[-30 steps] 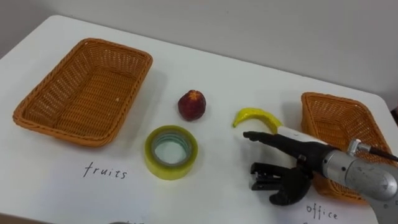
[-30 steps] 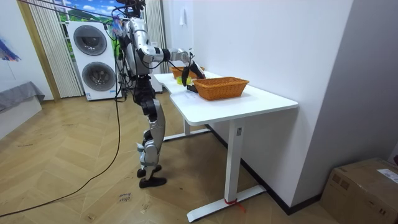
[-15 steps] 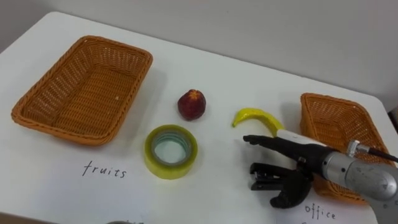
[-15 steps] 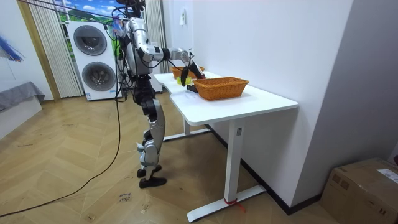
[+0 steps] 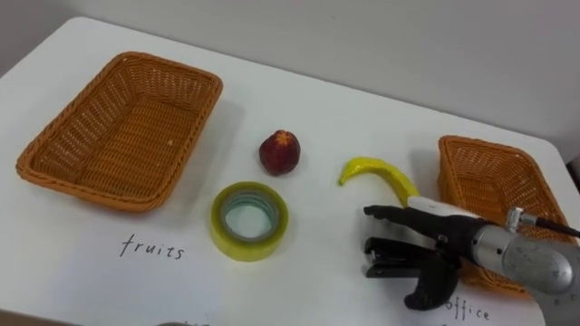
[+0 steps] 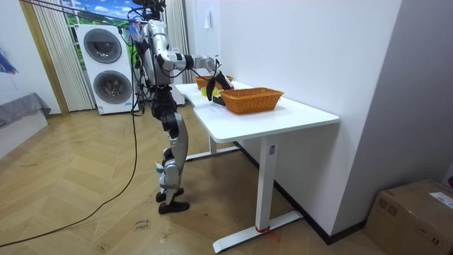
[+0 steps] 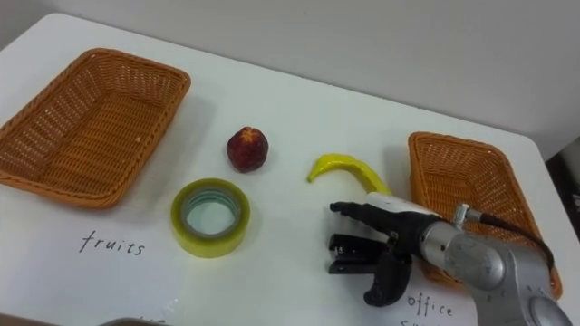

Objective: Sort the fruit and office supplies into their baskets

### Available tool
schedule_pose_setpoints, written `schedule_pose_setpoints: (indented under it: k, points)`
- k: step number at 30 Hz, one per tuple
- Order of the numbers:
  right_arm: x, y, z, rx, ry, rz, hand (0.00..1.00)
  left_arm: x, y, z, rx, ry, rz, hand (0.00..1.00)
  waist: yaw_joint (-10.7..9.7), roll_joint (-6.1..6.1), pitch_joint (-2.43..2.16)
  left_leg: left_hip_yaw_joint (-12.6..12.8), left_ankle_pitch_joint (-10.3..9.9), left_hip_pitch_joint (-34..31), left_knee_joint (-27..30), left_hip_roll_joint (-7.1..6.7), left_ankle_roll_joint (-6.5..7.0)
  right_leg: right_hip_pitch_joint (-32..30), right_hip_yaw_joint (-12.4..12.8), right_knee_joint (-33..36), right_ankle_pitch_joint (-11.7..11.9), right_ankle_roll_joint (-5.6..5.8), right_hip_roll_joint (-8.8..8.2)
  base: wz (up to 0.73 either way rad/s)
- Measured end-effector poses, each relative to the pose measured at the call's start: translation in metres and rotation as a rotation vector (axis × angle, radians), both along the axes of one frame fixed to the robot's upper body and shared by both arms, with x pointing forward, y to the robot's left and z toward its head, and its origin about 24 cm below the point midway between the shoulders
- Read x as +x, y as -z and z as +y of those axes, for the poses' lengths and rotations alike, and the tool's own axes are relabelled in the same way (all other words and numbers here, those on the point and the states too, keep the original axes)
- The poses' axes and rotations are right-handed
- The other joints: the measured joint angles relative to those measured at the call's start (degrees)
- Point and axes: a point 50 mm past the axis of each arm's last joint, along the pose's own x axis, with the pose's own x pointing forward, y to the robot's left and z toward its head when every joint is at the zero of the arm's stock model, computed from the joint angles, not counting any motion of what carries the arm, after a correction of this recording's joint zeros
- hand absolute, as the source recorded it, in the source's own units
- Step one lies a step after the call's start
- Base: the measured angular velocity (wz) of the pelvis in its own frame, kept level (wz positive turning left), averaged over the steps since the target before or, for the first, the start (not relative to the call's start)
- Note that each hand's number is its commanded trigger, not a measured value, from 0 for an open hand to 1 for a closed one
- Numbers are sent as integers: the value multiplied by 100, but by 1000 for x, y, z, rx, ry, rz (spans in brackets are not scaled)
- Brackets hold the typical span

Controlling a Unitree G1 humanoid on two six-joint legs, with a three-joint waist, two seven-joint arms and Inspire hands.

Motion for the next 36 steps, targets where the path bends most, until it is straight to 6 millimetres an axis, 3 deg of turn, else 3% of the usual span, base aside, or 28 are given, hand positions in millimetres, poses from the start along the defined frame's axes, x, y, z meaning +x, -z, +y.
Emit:
schedule_pose_setpoints:
  k: [10,16,21,36]
  points:
    - [-5,6,0,-17,19,-9,0,4,0,0,4,-5,11,0,91,43,-21,6,1,7,3,0,2,-3,4,5,5,0,-1,0]
    - [-8,10,2,-27,43,-23,0,-2,2,-3,0,-14,32,0,106,158,-51,7,3,57,-5,0,5,10,27,5,16,5,2,0]
    - [-8,12,4,-37,55,-44,0,1,0,-5,13,6,17,0,83,237,-40,13,13,109,-10,-1,11,77,39,14,17,4,1,0]
    - [-8,16,3,-29,108,-73,0,1,0,-6,29,5,7,0,88,243,-40,11,14,171,-22,-2,11,107,39,15,18,3,3,0]
